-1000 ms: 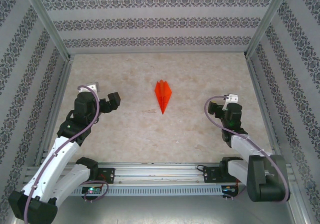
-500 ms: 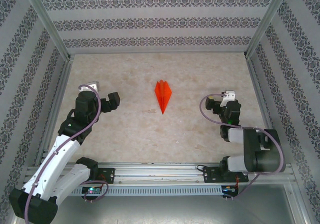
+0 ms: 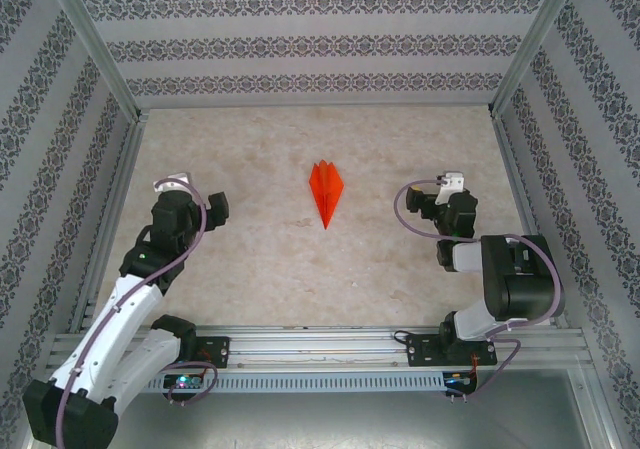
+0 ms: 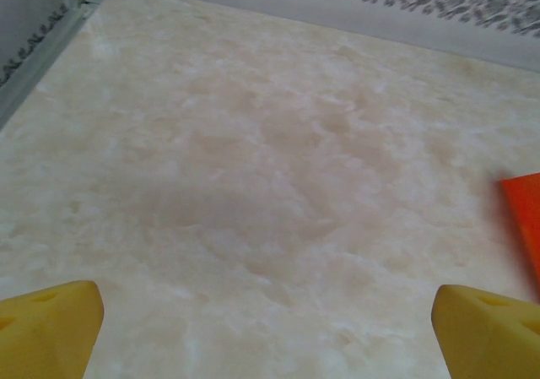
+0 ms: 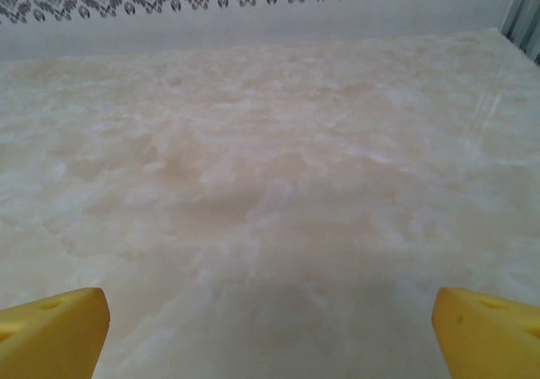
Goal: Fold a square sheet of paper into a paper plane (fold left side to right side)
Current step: Reset both arms
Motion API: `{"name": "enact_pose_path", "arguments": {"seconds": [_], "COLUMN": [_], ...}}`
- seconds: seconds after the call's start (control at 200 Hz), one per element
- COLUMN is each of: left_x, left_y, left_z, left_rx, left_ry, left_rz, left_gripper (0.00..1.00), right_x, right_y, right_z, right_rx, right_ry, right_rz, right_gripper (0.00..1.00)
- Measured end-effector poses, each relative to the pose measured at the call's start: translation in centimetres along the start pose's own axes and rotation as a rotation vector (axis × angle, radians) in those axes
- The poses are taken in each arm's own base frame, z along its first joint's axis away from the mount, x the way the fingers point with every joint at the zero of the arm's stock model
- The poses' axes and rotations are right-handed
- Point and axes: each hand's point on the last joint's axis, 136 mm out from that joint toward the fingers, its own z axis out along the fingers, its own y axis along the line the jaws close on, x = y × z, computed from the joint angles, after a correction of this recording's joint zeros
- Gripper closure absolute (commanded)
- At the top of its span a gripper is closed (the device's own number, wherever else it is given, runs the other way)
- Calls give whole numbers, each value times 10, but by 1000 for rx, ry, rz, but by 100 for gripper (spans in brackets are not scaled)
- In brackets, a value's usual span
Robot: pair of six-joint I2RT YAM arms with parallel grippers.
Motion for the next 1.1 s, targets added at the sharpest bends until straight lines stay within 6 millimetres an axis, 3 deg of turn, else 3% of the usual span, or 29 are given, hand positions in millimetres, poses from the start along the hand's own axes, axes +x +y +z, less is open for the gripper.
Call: {"name": "enact_pose_path", "arguments": {"seconds": [0.225,0.425,0.979,1.104], "left_x": [41,47,61,55], "left_y": [29,38,6,0], "left_z": [33,55,103,108], "left_rx": [-127,-169,25,59], "left_ry": [-12,-47,-146,-188], "left_rz": [98,140,228,254], "left_gripper": [0,0,0,0], "right_x": [-1,-1,-1,-1], "right_y": [-1,-3,-1,-1], "right_z": [1,1,1,1], "right_rx": [17,24,23,23], "right_ry": [-1,0,0,0], "right_rz": [-4,-3,-8,-8], "right_gripper": [2,2,2,2]}}
